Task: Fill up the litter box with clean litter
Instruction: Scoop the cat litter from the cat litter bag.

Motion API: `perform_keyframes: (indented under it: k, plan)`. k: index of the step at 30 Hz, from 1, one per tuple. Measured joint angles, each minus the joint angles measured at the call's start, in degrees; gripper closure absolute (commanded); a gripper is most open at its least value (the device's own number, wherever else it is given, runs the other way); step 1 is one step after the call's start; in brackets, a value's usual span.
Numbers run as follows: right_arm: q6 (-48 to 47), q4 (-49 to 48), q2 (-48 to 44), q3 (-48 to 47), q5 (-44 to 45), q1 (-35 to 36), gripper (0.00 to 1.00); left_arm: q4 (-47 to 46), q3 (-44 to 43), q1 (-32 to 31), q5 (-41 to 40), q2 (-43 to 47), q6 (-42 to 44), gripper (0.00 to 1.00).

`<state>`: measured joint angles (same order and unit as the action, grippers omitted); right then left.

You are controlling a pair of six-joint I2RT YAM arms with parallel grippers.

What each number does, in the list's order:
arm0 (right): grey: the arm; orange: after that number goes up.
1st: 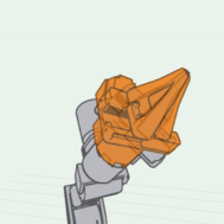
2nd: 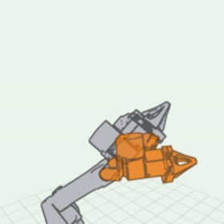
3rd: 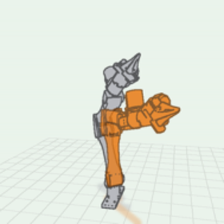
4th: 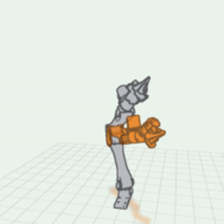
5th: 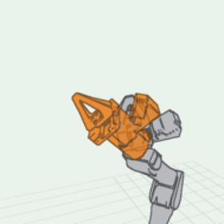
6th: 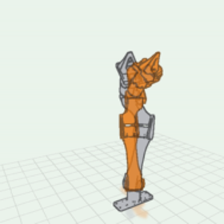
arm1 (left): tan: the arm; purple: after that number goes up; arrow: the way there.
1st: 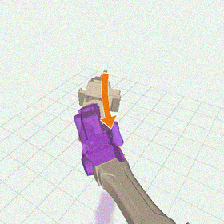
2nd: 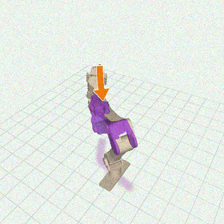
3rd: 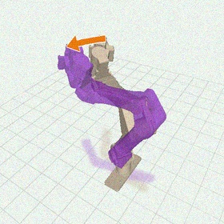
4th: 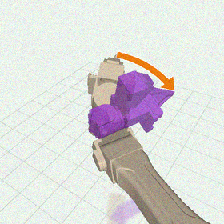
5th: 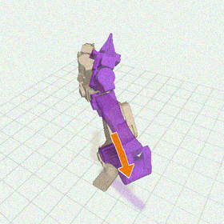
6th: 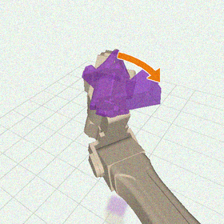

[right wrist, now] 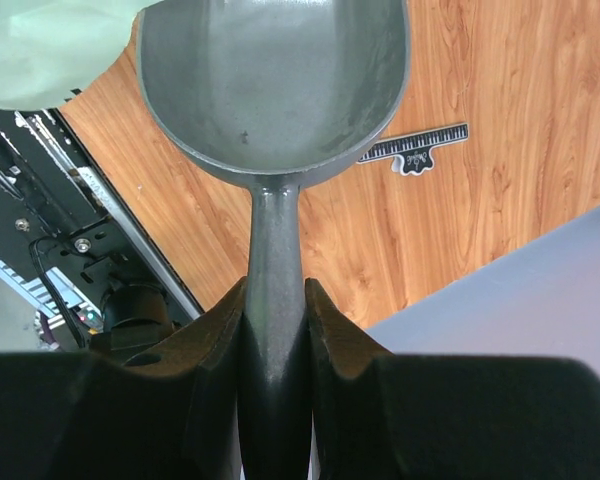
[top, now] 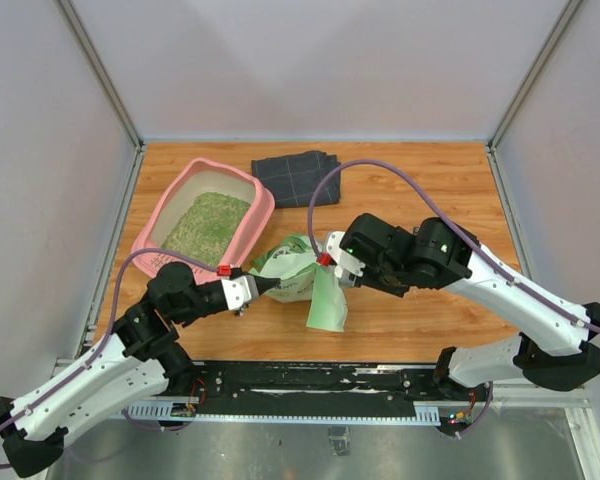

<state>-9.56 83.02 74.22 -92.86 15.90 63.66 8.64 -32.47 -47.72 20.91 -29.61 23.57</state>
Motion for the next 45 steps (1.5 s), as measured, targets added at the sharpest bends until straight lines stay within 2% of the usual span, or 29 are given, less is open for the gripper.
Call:
perform_keyframes:
  k: [16, 23, 30, 45]
  plan:
    - [-6.4, -3.6, 8.3, -3.1, -4.1, -0.3, 0.99, -0.8, 0.5, 0.0, -2.7, -2.4, 3.5, 1.00]
    - [-5.9, 1.5, 8.1, -5.4, -1.2, -0.3, 0.99, -0.7, 0.5, 0.0, -2.0, -0.9, 3.4, 1.00]
    - [-8.5, 6.2, 6.4, -7.6, -2.4, -0.2, 0.99, -0.9, 0.5, 0.0, -0.2, -0.2, 3.2, 1.00]
    - [-14.5, 7.6, 11.8, -12.6, -0.2, 0.1, 0.99, -0.9, 0.5, 0.0, 3.4, 0.2, 4.7, 1.00]
